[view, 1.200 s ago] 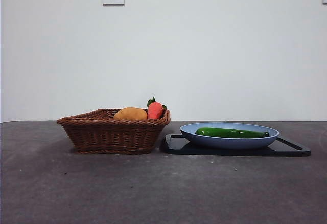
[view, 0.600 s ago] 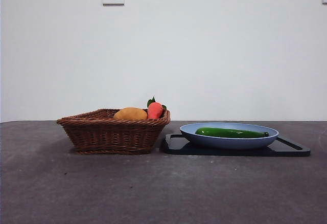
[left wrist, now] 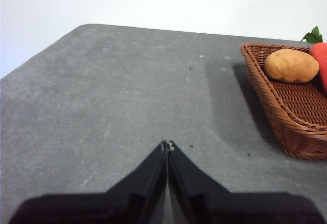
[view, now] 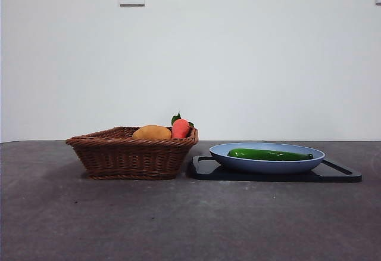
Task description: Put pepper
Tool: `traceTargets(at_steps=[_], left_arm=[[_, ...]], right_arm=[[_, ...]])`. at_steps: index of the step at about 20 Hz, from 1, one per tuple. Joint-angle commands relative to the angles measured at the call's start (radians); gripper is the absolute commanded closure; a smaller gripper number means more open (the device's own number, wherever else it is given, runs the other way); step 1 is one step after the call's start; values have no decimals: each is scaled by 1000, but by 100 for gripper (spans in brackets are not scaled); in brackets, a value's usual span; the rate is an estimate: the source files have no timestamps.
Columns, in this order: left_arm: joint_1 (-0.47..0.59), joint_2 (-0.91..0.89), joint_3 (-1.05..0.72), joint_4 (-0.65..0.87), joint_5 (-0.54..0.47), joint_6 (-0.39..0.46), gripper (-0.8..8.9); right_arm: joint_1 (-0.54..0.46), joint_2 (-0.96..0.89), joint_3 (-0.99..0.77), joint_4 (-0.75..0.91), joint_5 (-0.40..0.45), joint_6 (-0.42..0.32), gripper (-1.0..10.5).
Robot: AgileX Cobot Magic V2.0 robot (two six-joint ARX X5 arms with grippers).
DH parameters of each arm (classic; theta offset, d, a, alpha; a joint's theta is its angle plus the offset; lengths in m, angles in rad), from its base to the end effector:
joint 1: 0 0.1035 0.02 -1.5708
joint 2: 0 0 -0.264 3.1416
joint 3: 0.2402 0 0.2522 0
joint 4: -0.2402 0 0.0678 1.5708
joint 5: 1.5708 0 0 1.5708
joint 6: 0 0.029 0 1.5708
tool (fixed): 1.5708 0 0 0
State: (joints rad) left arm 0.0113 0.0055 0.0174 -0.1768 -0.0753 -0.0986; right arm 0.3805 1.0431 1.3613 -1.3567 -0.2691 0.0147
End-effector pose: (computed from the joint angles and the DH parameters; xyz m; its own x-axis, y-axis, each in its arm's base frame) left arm 0.0956 0.0033 0.1520 0.9827 0.0863 -0.1637 -0.1012 0.9912 -0.0848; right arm 0.1360 0.0627 0.3827 0.3555 0.4285 -0.8306 -0.4715 0.8496 0.2365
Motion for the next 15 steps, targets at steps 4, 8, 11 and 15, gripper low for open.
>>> traceTargets(at_steps=[4, 8, 11, 15], left_arm=[[3, -3, -11, 29, 0, -7, 805], [3, -3, -11, 30, 0, -7, 805], [3, -3, -11, 30, 0, -7, 805], [3, -3, -11, 30, 0, -7, 805]], right_arm=[[6, 8, 16, -13, -1, 6, 936], [6, 8, 16, -13, -1, 6, 936], [6, 8, 16, -13, -1, 6, 936], [-61, -46, 16, 82, 21, -60, 936]])
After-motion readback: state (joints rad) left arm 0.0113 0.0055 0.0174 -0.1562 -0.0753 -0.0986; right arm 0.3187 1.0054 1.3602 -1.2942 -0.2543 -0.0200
